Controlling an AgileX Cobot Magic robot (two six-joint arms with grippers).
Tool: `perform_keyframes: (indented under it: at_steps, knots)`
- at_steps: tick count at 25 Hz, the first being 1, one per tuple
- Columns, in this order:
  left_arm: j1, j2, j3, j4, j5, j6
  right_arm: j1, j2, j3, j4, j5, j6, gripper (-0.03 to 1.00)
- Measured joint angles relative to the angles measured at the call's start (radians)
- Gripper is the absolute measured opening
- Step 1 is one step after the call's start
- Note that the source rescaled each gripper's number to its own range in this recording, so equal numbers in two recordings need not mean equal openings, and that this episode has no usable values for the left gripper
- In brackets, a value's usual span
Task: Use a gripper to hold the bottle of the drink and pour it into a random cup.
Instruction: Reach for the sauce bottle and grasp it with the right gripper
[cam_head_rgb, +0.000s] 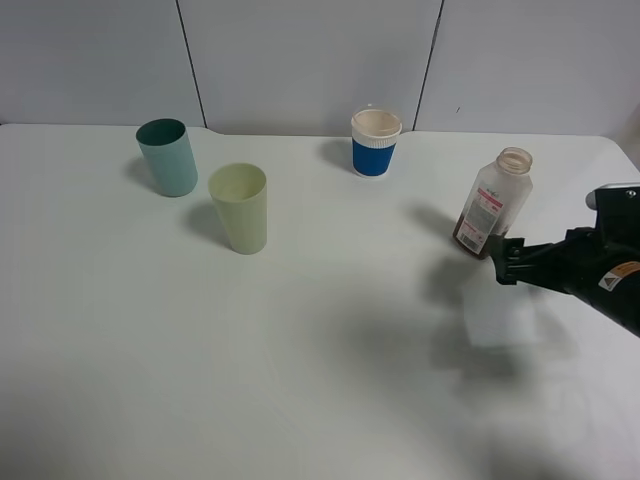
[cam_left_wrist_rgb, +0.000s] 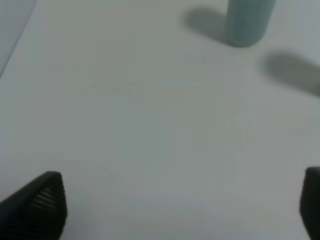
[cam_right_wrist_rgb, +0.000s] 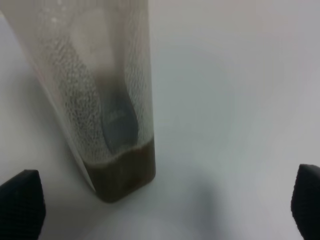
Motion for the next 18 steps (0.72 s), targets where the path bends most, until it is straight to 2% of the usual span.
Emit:
perform_keyframes:
  at_steps: [9, 18]
  knots:
    - [0.000, 0.000, 0.000, 0.000, 0.000, 0.000, -0.002, 0.003, -0.110, -0.081, 0.024, -0.022, 1.00]
    - [0.000, 0.000, 0.000, 0.000, 0.000, 0.000, -0.002, 0.035, -0.193, -0.152, 0.071, -0.238, 1.00]
